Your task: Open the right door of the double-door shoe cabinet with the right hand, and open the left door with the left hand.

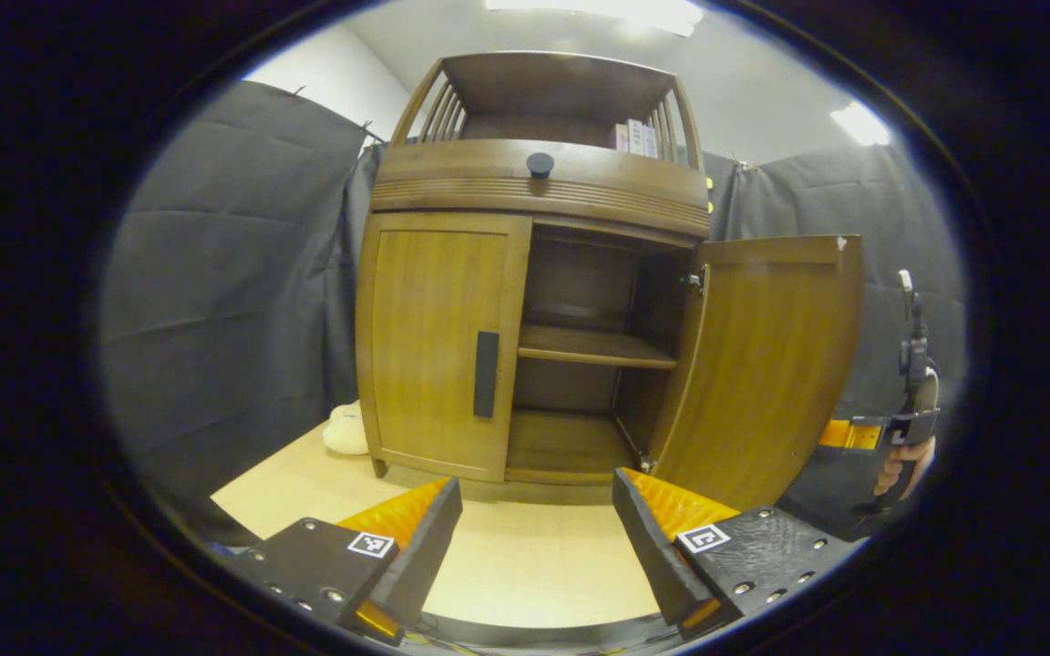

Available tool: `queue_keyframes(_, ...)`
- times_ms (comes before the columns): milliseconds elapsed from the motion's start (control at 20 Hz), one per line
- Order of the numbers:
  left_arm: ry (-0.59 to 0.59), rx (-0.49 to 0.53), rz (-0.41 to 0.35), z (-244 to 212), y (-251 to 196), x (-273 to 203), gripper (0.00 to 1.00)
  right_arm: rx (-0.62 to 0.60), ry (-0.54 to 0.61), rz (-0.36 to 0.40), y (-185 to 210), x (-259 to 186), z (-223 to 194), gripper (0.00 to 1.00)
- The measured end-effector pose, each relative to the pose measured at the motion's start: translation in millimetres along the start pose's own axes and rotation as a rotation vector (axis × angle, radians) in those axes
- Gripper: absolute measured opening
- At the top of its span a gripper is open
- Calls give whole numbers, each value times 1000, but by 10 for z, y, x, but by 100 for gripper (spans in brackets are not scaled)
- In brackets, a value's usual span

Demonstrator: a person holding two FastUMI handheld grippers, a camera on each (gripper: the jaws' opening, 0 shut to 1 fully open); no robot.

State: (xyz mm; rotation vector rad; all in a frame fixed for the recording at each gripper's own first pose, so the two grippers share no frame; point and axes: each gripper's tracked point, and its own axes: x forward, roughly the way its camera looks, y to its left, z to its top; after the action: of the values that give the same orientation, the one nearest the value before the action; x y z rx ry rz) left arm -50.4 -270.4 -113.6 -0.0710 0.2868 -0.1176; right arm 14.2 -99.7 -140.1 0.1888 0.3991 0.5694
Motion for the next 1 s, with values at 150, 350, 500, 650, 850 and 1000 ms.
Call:
queue_keyframes(150, -5, -16, 31, -17, -102, -50, 100, -51, -17, 2, -41, -16, 19, 6)
queue_keyframes(350, -1, 31, 114, -6, 91, -112, 100, -25, -39, 31, -26, -36, -16, 7)
queue_keyframes(500, -11, 8, 174, 30, 276, -167, 100, 5, -38, 75, -1, -19, -46, 11)
queue_keyframes(650, -6, -6, 199, 41, 450, -86, 100, 92, -5, 55, -147, -14, -140, 32)
queue_keyframes(850, -5, -5, 196, 177, 664, 246, 100, 166, -15, -16, -309, -123, -140, 81)
queue_keyframes(1000, -36, 21, 166, 416, 784, 569, 98, 117, -38, -63, -314, -245, -105, 96)
